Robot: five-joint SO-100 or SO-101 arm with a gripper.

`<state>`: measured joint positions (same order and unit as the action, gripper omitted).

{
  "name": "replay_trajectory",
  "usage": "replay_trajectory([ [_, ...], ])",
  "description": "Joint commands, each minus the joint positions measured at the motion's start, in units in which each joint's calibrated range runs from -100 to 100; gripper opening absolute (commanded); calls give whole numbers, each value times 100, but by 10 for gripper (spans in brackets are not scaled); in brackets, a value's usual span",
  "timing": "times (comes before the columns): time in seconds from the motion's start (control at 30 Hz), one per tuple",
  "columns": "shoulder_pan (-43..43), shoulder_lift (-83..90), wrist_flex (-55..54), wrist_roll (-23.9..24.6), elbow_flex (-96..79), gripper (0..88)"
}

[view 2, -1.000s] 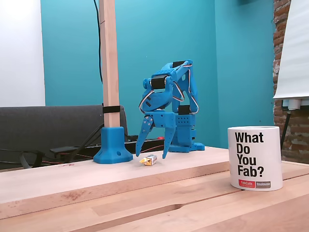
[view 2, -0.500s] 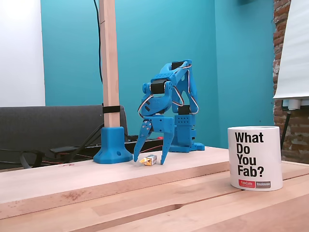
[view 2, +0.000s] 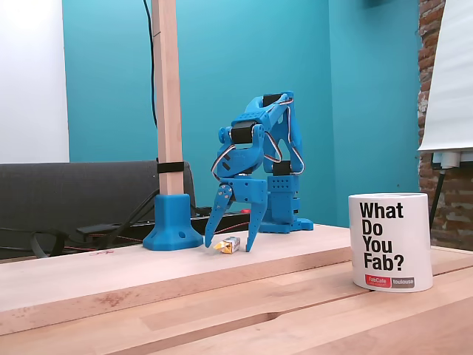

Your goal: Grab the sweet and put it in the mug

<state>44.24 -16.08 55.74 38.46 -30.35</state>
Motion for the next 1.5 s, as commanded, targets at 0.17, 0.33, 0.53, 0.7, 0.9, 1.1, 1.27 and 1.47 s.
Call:
replay_trajectory([
  [0.17,-45,102,330,-10,-25,133],
  [0.33,-38,102,394,-44,-34,51],
  [0.53,-38,102,394,-63,-34,0],
  [0.7,-45,110,402,-63,-43,0],
  [0.9,-59,394,402,-49,-34,0],
  [1.1,-408,1401,789,-5,28,0],
  [1.27,-713,2115,1160,0,73,0],
  [1.47,-1120,2761,1217,288,82,0],
])
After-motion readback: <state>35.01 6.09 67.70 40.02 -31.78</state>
